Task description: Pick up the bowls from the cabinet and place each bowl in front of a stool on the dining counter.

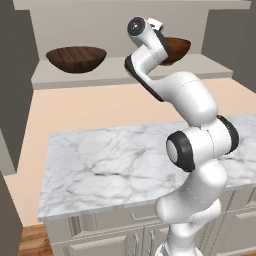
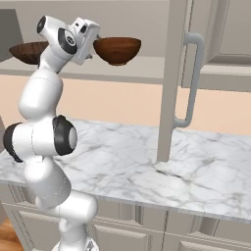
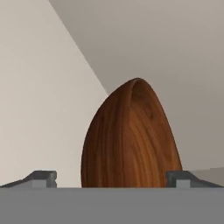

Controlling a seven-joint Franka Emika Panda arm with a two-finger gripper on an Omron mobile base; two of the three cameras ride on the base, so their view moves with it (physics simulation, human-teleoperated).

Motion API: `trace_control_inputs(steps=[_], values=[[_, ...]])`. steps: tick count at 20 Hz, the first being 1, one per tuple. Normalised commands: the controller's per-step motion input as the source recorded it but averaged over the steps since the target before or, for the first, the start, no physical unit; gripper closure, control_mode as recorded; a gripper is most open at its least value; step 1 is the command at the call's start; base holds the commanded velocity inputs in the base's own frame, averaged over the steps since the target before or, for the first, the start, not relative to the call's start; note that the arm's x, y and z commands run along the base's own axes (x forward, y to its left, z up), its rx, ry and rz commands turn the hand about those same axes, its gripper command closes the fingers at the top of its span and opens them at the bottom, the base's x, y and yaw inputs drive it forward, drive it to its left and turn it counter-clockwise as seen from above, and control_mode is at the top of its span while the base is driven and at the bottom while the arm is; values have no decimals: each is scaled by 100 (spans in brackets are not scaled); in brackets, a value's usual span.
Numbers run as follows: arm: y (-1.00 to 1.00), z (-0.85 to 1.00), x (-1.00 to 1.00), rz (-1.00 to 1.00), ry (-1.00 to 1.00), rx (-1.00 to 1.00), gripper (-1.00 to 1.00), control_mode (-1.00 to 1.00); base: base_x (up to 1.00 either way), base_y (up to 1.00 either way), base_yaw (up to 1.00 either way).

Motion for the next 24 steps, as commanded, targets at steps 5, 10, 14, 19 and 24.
trace_control_inputs(steps=[5,10,14,19,24], values=[[-1,0,21,0,0,0,-100,-100,0,0,0],[-17,-6,6,1,0,0,-100,-100,0,0,0],[-19,-6,0,0,0,0,-100,-100,0,0,0],[-6,-14,0,0,1,0,100,-100,0,0,0],[-1,-4,0,1,0,0,100,-100,0,0,0]])
